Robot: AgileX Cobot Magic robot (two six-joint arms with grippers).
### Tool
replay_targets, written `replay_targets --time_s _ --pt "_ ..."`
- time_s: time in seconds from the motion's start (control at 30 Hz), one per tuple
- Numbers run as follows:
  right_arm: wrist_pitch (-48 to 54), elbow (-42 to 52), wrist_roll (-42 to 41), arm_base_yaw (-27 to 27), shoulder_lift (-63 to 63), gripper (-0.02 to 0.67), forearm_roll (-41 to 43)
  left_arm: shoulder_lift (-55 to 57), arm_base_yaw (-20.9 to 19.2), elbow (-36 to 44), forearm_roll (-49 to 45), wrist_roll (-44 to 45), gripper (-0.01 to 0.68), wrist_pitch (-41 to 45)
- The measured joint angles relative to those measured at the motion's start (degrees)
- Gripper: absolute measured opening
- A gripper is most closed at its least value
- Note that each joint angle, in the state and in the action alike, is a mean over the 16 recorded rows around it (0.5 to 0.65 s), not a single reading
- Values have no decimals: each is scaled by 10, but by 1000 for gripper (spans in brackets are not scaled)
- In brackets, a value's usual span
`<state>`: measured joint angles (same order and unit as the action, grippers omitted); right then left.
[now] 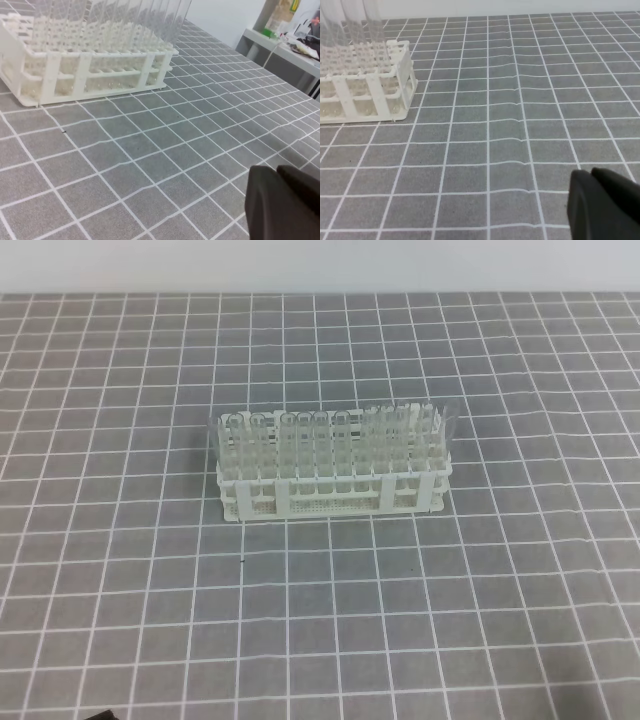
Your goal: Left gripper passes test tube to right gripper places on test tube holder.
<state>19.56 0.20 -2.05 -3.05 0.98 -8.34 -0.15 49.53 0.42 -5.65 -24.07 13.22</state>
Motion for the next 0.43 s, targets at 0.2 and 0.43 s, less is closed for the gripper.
replay_targets --time_s 0.2,0.43 --pt "0 0 0 0 0 -1 0 0 -13 -1 -2 23 0 2" --pt "0 0 0 0 0 -1 0 0 -23 0 -4 40 0 3"
